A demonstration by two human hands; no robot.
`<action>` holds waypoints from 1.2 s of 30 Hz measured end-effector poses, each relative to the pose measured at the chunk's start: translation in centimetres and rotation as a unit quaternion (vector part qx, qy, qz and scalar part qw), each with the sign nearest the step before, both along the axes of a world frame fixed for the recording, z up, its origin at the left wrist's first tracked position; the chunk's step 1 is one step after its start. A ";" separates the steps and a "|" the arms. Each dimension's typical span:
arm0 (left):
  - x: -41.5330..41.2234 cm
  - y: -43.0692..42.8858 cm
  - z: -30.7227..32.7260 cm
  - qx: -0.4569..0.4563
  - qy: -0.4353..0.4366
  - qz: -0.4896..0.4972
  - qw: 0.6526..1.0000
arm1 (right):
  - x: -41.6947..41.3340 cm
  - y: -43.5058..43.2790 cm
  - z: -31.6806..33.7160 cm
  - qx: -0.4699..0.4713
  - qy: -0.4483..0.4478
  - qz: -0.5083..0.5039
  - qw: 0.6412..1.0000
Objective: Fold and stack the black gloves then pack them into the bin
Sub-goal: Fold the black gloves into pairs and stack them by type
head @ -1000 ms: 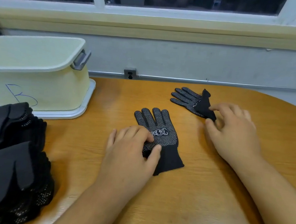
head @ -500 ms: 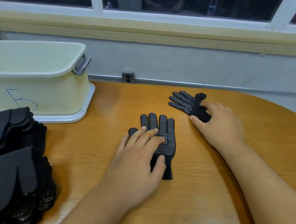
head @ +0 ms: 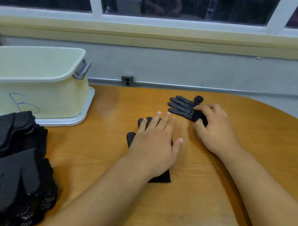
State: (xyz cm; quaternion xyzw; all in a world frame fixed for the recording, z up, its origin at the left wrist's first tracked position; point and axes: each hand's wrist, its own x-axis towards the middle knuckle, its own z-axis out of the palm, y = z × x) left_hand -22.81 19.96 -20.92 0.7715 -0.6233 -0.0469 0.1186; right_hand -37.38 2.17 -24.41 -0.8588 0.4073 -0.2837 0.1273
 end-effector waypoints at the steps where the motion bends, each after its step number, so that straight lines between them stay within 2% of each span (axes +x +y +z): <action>1: 0.1 -0.7 -0.6 0.022 -0.004 -0.005 1.000 | -0.1 0.0 -0.1 0.003 0.013 -0.011 1.000; 4: 0.2 -1.1 -2.4 0.067 -0.017 -0.013 0.998 | -0.5 -0.9 -0.3 0.016 0.009 -0.065 0.998; 9: 0.2 -0.9 -2.7 0.063 -0.013 -0.017 0.998 | -0.9 -2.4 -0.6 0.023 -0.016 -0.101 0.994; 15: 0.0 0.9 -1.5 -0.081 0.029 -0.004 0.996 | -1.2 -1.7 0.0 -0.010 -0.016 -0.065 0.998; 18: 0.6 2.9 -1.6 -0.102 0.033 0.004 0.994 | -1.1 -1.6 0.0 0.007 0.027 -0.050 0.998; 21: 1.7 5.1 -2.2 -0.105 0.033 0.022 0.994 | -1.0 -1.6 0.1 0.025 0.070 -0.062 0.995; 27: 2.5 8.7 -3.7 -0.085 0.030 0.029 0.995 | -1.0 -2.6 0.2 0.023 0.060 -0.149 0.987; 33: 2.4 8.5 -3.3 -0.078 0.070 0.039 0.994 | -0.9 -2.9 1.0 0.001 0.082 -0.198 0.977; 36: 2.5 8.8 -3.2 -0.070 0.087 0.038 0.993 | -1.3 -3.1 0.9 -0.018 0.047 -0.150 0.987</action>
